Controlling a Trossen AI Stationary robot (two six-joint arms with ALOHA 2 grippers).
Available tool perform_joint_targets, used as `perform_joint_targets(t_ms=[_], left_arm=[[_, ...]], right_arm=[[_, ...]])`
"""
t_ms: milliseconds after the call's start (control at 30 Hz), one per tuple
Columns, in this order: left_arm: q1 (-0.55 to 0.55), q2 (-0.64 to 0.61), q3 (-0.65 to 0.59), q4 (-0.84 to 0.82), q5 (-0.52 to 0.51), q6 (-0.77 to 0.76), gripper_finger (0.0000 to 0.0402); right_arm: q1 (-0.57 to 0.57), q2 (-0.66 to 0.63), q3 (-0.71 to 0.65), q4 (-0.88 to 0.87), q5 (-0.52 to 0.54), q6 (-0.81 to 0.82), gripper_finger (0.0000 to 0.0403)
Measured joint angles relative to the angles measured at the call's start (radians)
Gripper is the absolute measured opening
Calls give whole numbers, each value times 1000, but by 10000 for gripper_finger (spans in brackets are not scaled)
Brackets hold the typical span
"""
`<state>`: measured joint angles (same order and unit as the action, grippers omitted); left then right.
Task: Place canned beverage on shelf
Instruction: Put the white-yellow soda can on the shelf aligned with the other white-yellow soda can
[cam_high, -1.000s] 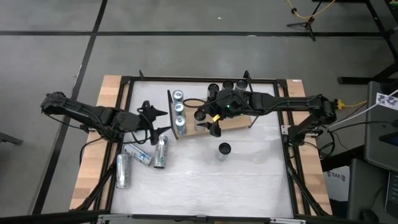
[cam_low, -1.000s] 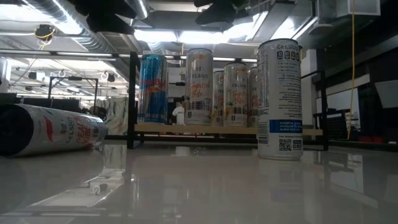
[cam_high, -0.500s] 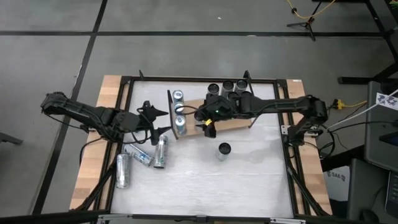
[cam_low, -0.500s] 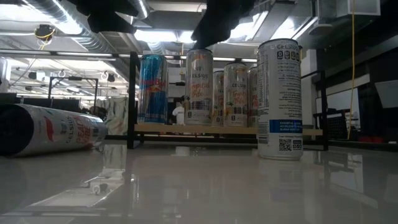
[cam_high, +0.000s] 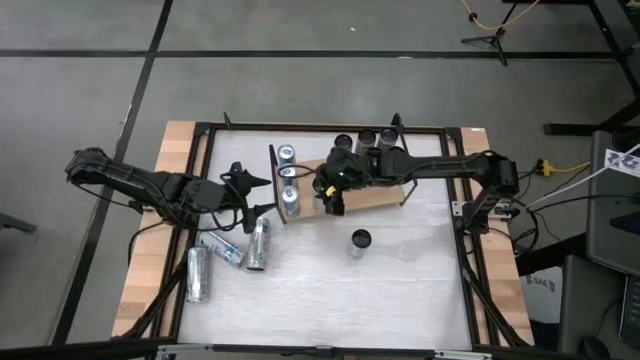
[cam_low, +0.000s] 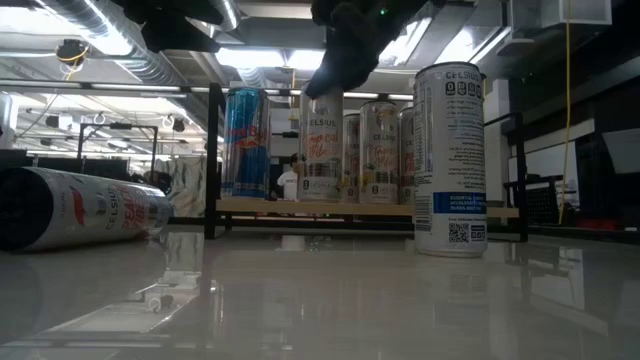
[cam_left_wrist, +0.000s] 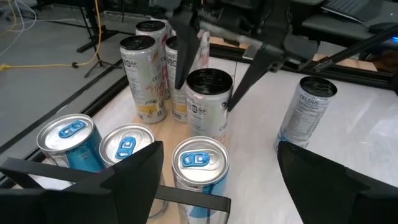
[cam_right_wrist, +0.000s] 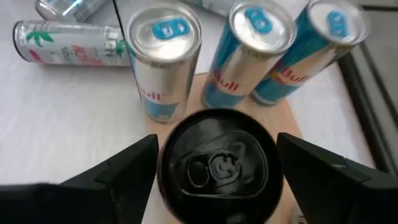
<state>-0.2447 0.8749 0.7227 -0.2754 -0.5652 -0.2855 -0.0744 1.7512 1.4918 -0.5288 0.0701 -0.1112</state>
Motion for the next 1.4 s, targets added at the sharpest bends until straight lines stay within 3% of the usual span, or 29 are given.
perform_joint_targets(t_ms=[267, 500, 933, 1400], left_arm=[[0, 0, 0, -1, 1, 0, 308], [0, 0, 0, -1, 2, 0, 308], [0, 0, 0, -2, 1, 0, 308], [0, 0, 0, -1, 1, 0, 308]], right_arm=[[2, 7, 0, -5, -16, 0, 313], [2, 5, 1, -19, -18, 4, 247], [3, -111, -2, -231, -18, 60, 255], [17, -145, -2, -314, 16, 66, 250]])
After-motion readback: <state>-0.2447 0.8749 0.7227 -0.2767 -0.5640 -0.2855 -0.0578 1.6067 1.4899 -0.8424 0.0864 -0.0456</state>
